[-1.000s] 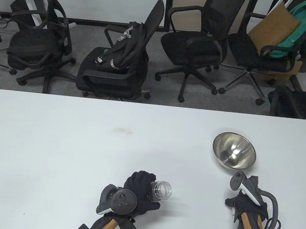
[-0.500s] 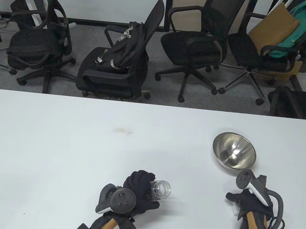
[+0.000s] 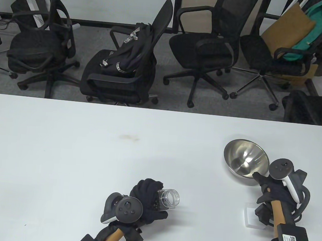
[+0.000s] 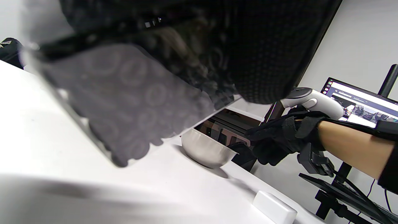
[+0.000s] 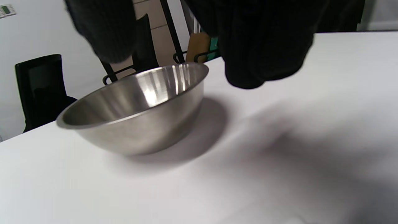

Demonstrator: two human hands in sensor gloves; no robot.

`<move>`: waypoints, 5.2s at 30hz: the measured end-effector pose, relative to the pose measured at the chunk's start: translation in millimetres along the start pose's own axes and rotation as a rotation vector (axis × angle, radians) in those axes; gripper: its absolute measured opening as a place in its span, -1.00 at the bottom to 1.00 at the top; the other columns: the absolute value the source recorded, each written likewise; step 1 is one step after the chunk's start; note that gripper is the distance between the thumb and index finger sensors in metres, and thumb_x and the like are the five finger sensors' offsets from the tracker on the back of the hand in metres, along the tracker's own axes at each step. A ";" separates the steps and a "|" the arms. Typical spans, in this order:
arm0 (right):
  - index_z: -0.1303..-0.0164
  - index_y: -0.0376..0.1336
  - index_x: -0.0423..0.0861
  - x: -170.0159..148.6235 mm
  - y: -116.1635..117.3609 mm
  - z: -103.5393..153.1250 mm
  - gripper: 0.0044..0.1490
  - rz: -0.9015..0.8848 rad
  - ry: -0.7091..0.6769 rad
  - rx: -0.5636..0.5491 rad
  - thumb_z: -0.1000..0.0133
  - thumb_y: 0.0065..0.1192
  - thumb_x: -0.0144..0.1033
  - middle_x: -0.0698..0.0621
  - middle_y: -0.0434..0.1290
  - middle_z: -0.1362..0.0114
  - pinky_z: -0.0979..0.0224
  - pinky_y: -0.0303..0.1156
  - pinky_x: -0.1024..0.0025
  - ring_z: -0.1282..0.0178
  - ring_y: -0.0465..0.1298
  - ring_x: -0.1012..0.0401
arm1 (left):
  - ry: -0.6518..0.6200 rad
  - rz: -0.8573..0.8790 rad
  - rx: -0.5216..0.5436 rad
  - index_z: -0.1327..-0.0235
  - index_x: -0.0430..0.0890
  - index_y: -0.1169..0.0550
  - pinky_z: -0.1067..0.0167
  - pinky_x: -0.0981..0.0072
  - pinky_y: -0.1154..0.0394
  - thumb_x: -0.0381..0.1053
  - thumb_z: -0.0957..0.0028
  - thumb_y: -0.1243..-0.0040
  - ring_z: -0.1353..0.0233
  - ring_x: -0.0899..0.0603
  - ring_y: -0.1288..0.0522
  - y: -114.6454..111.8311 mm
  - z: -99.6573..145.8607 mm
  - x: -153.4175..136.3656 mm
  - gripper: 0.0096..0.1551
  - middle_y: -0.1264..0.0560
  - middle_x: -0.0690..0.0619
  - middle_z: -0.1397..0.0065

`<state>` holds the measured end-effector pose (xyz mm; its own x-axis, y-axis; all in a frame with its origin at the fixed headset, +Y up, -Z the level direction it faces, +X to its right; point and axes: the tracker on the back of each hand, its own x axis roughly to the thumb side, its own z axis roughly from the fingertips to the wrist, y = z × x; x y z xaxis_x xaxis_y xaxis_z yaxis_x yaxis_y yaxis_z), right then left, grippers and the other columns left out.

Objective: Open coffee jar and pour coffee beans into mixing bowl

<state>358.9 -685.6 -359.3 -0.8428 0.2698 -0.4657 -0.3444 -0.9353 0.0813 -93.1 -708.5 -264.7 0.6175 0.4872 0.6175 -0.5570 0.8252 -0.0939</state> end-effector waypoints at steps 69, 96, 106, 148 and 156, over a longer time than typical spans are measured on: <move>-0.39 0.21 -0.29 67.2 37.7 72.9 -0.55 -0.097 -0.349 0.074 -0.33 0.34 -0.66 -0.18 0.56 -0.17 0.00 0.70 0.48 0.12 0.67 0.18 | 0.038 0.041 0.061 -0.58 -0.32 -0.29 -0.42 -0.32 -0.35 0.21 0.09 -0.63 -0.42 -0.38 -0.34 8.7 5.5 -12.3 0.16 -0.27 -0.33 -0.50; -0.39 0.21 -0.29 76.1 87.2 101.7 -0.55 -0.086 -0.447 0.156 -0.33 0.33 -0.66 -0.18 0.55 -0.17 -0.01 0.70 0.49 0.11 0.67 0.18 | 0.045 -0.358 0.127 -0.65 -0.24 -0.25 -0.47 -0.40 -0.21 0.08 0.05 -0.64 -0.48 -0.43 -0.23 4.3 7.6 4.3 0.13 -0.17 -0.34 -0.55; -0.40 0.20 -0.30 75.9 91.0 105.5 -0.54 -0.097 -0.464 0.180 -0.33 0.32 -0.66 -0.18 0.54 -0.18 -0.02 0.70 0.49 0.10 0.67 0.17 | -0.034 -0.629 0.121 -0.66 -0.21 -0.24 -0.48 -0.41 -0.18 0.07 0.03 -0.63 -0.50 -0.42 -0.21 -4.9 8.1 18.1 0.11 -0.15 -0.33 -0.56; -0.41 0.19 -0.29 80.8 98.2 111.6 -0.53 -0.096 -0.514 0.237 -0.34 0.32 -0.67 -0.18 0.54 -0.20 -0.03 0.70 0.47 0.08 0.67 0.15 | -0.203 -1.056 0.139 -0.66 -0.01 -0.24 -0.53 -0.36 -0.07 0.04 0.05 -0.65 -0.58 -0.38 -0.13 -19.8 9.5 39.3 0.08 -0.08 -0.25 -0.58; -0.41 0.19 -0.29 80.3 97.8 111.5 -0.53 -0.098 -0.519 0.238 -0.34 0.32 -0.67 -0.18 0.54 -0.21 -0.03 0.70 0.47 0.08 0.67 0.15 | -0.140 -0.931 0.143 -0.67 -0.03 -0.24 -0.53 -0.36 -0.09 0.06 0.05 -0.64 -0.57 -0.38 -0.14 -15.9 9.3 33.2 0.08 -0.08 -0.26 -0.58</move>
<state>211.4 -729.9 -290.4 -0.8743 0.4853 0.0074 -0.4636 -0.8395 0.2833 -68.8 -708.1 -235.4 0.7805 -0.3948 0.4847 0.0568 0.8169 0.5739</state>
